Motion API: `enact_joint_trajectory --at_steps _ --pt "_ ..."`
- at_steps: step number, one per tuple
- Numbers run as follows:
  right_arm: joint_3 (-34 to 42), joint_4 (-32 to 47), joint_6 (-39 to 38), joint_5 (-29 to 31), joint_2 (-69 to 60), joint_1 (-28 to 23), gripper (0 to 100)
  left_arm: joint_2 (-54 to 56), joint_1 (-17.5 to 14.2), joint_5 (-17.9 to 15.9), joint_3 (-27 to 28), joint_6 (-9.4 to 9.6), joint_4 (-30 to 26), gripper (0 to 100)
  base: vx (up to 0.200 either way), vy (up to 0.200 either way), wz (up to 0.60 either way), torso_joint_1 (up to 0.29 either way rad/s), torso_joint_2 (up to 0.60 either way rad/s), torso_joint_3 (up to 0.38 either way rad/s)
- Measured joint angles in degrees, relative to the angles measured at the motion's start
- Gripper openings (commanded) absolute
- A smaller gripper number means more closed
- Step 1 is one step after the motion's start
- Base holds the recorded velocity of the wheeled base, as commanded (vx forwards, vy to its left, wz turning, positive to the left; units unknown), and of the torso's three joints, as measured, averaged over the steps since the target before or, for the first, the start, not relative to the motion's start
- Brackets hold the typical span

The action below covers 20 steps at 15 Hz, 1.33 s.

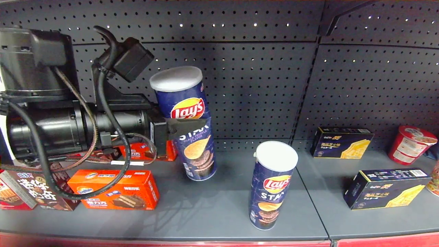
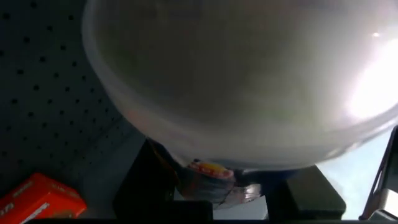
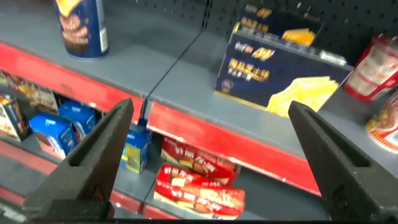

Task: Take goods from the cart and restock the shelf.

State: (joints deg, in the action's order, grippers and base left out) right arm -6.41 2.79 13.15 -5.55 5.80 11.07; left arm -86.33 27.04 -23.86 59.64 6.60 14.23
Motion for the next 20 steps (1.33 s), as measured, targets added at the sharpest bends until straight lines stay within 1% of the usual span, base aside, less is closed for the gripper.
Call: enact_joint_trajectory --at_steps 3,7,10,12,15,18,20 --pt "1.23 0.00 -0.13 0.13 0.00 0.00 100 -2.45 -0.02 -0.01 1.79 0.11 0.16 0 0.000 0.000 0.00 0.000 0.00 0.000" --pt "1.40 -0.12 -0.32 0.22 0.01 -0.02 100 -6.78 -0.06 -0.11 5.05 -0.06 2.77 0 0.000 0.000 0.00 0.000 0.00 0.000" --pt "1.57 -0.15 -0.33 0.22 0.04 0.00 100 -10.39 -0.06 -0.44 6.96 0.13 3.17 0 0.000 0.000 0.00 0.000 0.00 0.000" --pt "1.62 -0.22 -0.33 0.27 0.04 0.00 100 -12.90 -0.26 -1.67 8.61 0.16 4.57 0 0.000 0.000 0.00 0.000 0.00 0.000" --pt "1.76 -0.17 -0.33 1.89 0.04 0.00 100 -16.79 -0.67 -3.51 11.56 0.18 6.35 0 0.000 0.000 0.00 0.000 0.00 0.000" --pt "1.54 -0.20 -0.24 2.02 0.06 -0.02 100 -19.68 -0.76 -4.24 13.52 0.22 6.63 0 0.000 0.000 0.00 0.000 0.00 0.000" --pt "1.32 -0.26 -0.21 2.05 0.06 0.00 100 -22.04 -0.76 -4.39 14.77 0.79 6.63 0 0.000 0.000 0.00 0.000 0.00 0.000"
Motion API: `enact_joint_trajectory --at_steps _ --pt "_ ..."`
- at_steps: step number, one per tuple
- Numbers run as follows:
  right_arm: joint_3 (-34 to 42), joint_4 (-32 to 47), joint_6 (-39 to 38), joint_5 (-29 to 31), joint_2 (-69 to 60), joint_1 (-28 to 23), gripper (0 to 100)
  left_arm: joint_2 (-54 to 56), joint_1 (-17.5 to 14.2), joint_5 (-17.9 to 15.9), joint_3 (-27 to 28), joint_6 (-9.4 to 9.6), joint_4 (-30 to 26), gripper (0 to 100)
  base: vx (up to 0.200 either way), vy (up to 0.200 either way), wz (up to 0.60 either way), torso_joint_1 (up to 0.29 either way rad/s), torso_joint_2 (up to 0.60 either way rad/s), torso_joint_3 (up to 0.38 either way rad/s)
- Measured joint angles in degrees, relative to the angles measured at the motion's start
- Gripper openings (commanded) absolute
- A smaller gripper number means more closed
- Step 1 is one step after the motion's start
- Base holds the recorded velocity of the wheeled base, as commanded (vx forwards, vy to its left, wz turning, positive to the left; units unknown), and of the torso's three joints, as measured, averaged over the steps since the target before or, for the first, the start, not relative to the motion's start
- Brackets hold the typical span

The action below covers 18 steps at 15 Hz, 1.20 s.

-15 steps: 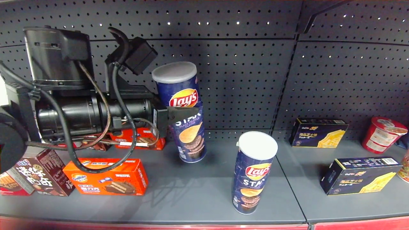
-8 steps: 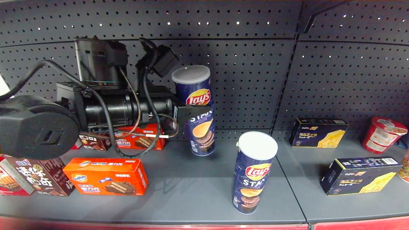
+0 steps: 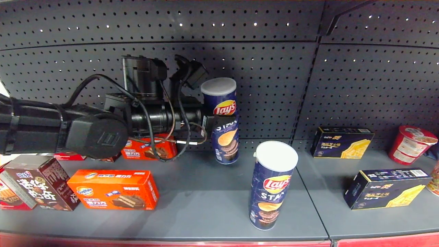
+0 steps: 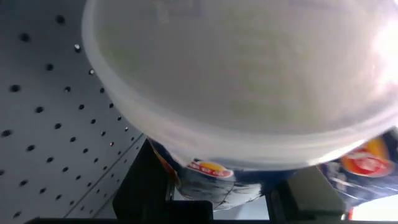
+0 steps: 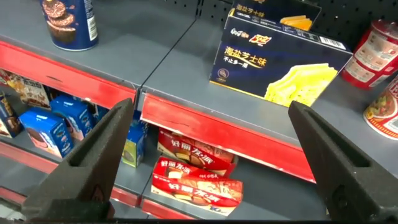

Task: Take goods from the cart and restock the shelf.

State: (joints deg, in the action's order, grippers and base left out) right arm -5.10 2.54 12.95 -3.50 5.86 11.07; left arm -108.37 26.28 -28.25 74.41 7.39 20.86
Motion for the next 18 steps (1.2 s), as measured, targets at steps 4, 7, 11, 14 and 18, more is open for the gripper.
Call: enact_joint_trajectory --at_steps 4,7,11,14,18 --pt "-0.11 0.00 0.21 -0.02 0.02 0.00 100 -4.61 0.09 -0.29 3.10 0.51 0.02 0 0.000 0.000 0.00 0.000 0.00 0.000" --pt "-0.13 -0.98 0.21 0.05 0.04 -0.02 100 -7.75 0.26 -0.33 5.90 0.87 -0.01 0 0.000 0.000 0.00 0.000 0.00 0.000" --pt "-0.11 -1.23 0.22 0.06 0.04 0.00 100 -11.82 0.91 -0.27 9.22 0.88 -0.04 0 0.000 0.000 0.00 0.000 0.00 0.000" --pt "-0.09 -1.23 0.22 0.09 0.04 0.00 100 -14.17 1.11 -0.24 10.64 0.88 -0.09 0 0.000 0.000 0.00 0.000 0.00 0.000" --pt "0.00 -1.21 0.21 0.09 0.06 -0.02 100 -15.96 1.06 -0.30 11.34 0.98 0.00 0 0.000 0.000 0.00 0.000 0.00 0.000"
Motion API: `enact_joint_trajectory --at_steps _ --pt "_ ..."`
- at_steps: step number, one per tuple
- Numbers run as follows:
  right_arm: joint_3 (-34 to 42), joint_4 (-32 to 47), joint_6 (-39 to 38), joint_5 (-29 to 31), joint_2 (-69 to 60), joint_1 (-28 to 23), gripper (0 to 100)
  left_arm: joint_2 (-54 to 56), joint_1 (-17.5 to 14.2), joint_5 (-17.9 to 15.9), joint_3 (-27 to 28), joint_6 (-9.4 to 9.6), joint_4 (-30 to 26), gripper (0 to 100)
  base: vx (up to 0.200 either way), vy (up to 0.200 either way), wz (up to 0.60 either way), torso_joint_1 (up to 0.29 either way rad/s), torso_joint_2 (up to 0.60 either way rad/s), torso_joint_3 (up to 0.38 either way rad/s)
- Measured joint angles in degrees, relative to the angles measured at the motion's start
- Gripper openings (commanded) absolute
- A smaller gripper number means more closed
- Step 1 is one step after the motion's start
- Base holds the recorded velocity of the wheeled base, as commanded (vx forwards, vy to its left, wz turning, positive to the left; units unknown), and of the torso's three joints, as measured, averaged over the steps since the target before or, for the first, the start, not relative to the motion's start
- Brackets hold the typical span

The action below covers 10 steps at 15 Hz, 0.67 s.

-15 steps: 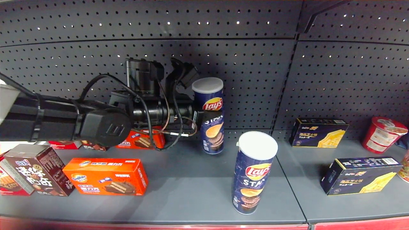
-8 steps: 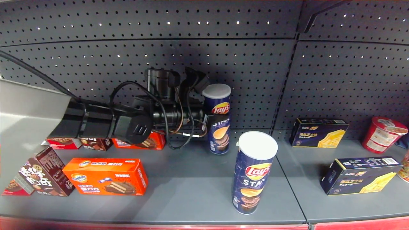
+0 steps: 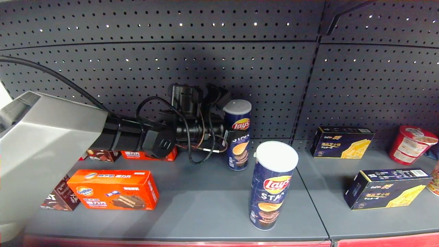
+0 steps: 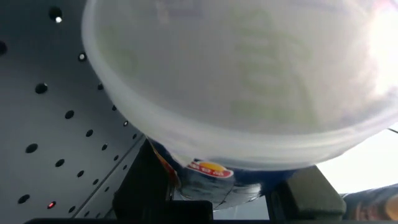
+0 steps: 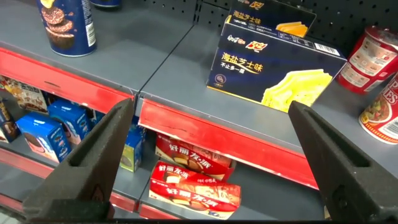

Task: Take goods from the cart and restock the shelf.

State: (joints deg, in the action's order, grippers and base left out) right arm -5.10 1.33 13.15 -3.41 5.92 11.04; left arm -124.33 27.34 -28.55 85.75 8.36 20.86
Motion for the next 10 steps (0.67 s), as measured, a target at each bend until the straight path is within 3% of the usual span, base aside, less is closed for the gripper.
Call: enact_joint_trajectory --at_steps 10 --pt "-0.07 0.00 0.01 0.00 0.02 0.02 100 -2.13 0.07 0.00 2.49 0.00 -0.04 0 0.000 0.000 0.00 0.000 0.00 0.000"
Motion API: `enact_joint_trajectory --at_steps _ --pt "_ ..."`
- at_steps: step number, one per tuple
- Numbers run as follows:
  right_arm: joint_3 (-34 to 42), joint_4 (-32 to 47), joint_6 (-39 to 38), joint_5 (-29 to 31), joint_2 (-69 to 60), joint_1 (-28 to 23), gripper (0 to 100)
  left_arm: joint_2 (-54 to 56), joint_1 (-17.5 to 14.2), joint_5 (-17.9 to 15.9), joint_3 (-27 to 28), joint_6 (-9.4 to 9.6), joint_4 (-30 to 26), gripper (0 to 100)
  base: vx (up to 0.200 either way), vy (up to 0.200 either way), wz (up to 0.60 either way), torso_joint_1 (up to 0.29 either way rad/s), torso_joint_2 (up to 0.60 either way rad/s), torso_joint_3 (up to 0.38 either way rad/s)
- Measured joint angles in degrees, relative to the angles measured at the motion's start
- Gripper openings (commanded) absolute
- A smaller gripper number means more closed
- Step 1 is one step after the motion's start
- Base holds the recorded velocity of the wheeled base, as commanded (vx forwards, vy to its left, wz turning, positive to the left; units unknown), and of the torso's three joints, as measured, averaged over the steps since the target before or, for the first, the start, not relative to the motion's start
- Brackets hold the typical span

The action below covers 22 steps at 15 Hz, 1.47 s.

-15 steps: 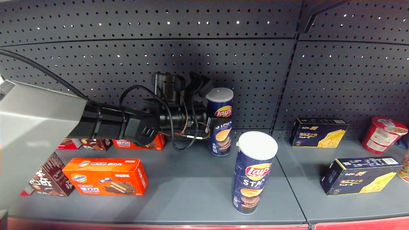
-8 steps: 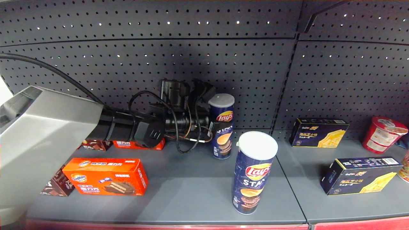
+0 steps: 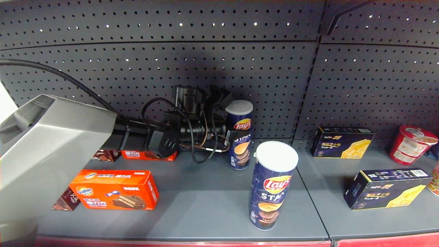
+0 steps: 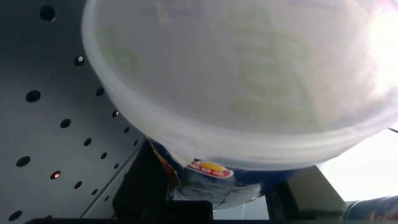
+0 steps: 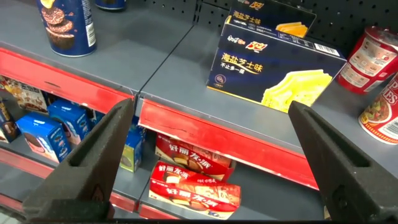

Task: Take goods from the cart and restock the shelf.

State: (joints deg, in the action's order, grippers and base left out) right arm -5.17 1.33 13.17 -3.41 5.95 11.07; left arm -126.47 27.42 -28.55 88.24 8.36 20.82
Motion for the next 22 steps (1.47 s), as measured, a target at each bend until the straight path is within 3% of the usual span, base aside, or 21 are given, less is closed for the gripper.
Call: enact_joint_trajectory --at_steps 1,2,5,14,19,22 --pt "0.00 0.00 0.00 0.00 0.00 0.00 100 -0.27 0.04 0.00 0.33 0.00 0.00 0 0.000 0.000 0.00 0.000 0.00 0.000" --pt "0.00 -0.02 -0.01 0.00 0.02 0.00 100 -0.41 0.09 -0.02 0.49 0.00 0.00 100 0.000 0.000 0.00 0.000 0.00 0.000" --pt "0.00 -0.05 -0.01 0.00 0.02 -0.02 100 -0.72 0.26 0.00 0.68 1.32 0.09 100 0.000 0.000 0.00 0.000 0.00 0.000" --pt "0.21 0.00 -0.01 0.00 0.02 -0.02 100 0.80 -1.34 0.41 -1.28 1.57 0.11 100 0.000 0.000 0.00 0.000 0.00 0.000" --pt "0.24 0.00 -0.20 -0.02 0.02 0.00 100 5.52 -3.69 0.28 -7.75 4.72 0.22 100 0.000 0.000 0.00 0.000 0.00 0.000" --pt "1.32 0.00 -0.30 -0.20 0.02 0.00 100 10.45 -6.03 0.06 -13.48 5.07 2.68 100 0.000 0.000 0.00 0.000 0.00 0.000"
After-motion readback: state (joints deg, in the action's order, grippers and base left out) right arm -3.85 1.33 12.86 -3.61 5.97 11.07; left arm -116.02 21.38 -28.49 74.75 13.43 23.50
